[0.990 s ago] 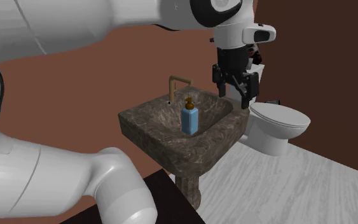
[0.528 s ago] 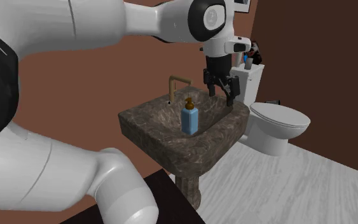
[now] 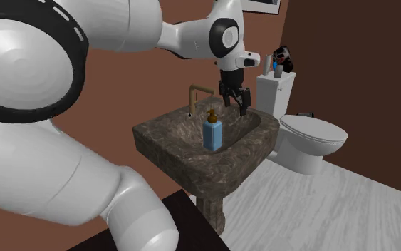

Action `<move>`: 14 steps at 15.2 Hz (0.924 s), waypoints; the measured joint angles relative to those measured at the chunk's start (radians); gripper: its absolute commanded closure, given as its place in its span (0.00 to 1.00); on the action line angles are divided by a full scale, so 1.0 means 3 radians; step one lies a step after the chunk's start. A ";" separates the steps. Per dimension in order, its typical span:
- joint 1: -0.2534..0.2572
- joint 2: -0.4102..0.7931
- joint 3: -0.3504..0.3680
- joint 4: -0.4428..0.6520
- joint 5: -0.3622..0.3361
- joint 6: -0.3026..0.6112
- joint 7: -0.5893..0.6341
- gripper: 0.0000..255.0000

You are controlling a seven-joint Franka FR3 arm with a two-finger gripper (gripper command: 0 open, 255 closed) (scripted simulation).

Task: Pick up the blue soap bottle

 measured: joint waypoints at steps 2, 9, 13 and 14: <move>0.0017 0.0184 0.0117 0.0098 -0.0005 0.0080 0.0140 0.00; 0.0069 0.0902 0.0513 0.0519 -0.0156 0.0335 0.0670 0.00; 0.0122 0.1359 0.0711 0.0801 -0.0354 0.0458 0.1012 0.00; 0.0136 0.1515 0.0751 0.0955 -0.0428 0.0436 0.1096 0.00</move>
